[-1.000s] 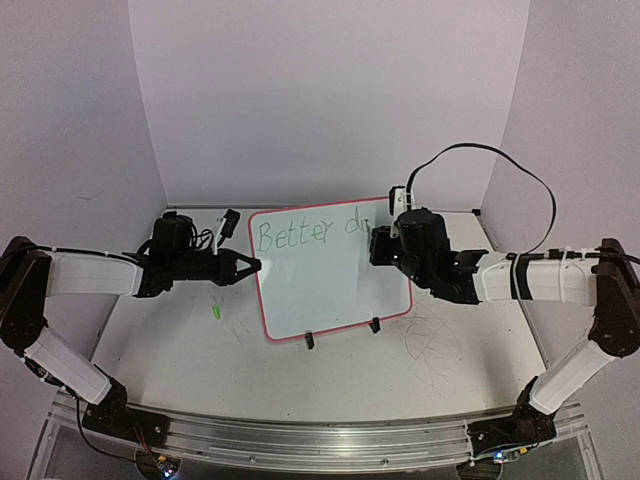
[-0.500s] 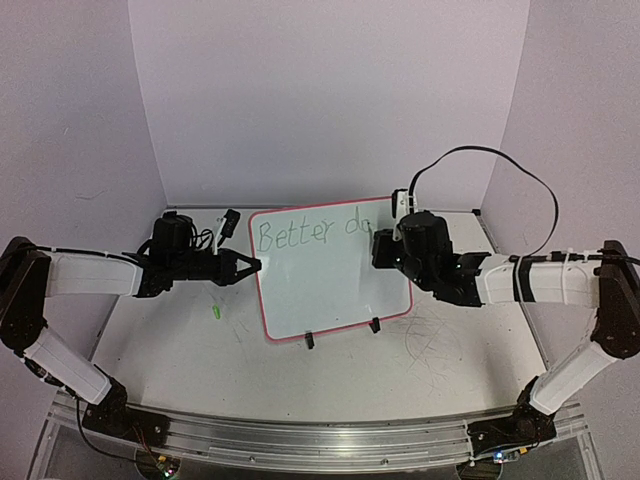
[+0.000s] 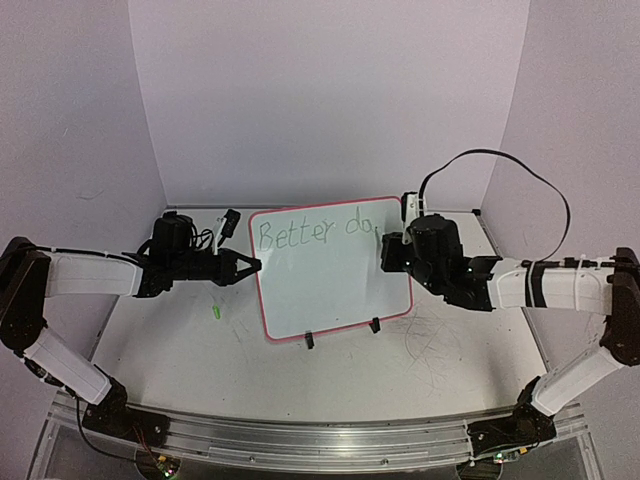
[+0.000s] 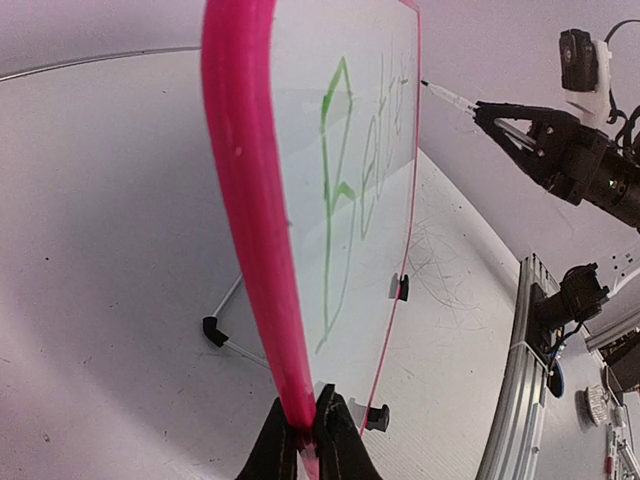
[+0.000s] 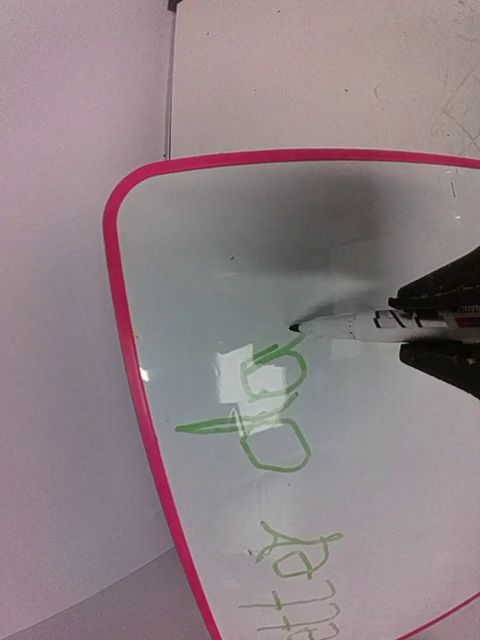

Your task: Write a sentence on the whiteboard

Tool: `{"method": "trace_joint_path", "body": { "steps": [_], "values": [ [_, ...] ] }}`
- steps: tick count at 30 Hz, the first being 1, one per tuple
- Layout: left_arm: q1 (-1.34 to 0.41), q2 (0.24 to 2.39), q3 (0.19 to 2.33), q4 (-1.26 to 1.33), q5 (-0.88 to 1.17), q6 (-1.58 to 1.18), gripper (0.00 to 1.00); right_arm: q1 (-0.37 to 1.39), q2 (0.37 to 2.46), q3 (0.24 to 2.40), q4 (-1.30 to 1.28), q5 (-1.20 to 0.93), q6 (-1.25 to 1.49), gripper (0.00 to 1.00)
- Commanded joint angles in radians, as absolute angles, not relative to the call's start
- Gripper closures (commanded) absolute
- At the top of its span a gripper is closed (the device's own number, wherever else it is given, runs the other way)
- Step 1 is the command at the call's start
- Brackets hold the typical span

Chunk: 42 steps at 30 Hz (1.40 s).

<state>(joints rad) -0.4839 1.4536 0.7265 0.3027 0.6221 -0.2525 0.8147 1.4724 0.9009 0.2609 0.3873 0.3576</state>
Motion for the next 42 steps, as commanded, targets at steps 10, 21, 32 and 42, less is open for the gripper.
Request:
{"method": "trace_joint_path", "body": {
  "steps": [10,21,32,42],
  "values": [
    [-0.497,1.45,0.747,0.265,0.52,-0.178,1.0,0.773,1.482,0.962,0.33,0.317,0.324,1.0],
    [-0.499,1.457,0.753,0.262,0.52,-0.175,1.0,0.772,1.493,0.972,0.341,0.348,0.305,1.0],
    [-0.499,1.456,0.753,0.261,0.519,-0.175,1.0,0.774,1.512,0.965,0.309,0.373,0.297,1.0],
    [-0.499,1.459,0.759,0.259,0.519,-0.173,1.0,0.78,1.464,0.913,0.276,0.347,0.326,1.0]
  ]
}}
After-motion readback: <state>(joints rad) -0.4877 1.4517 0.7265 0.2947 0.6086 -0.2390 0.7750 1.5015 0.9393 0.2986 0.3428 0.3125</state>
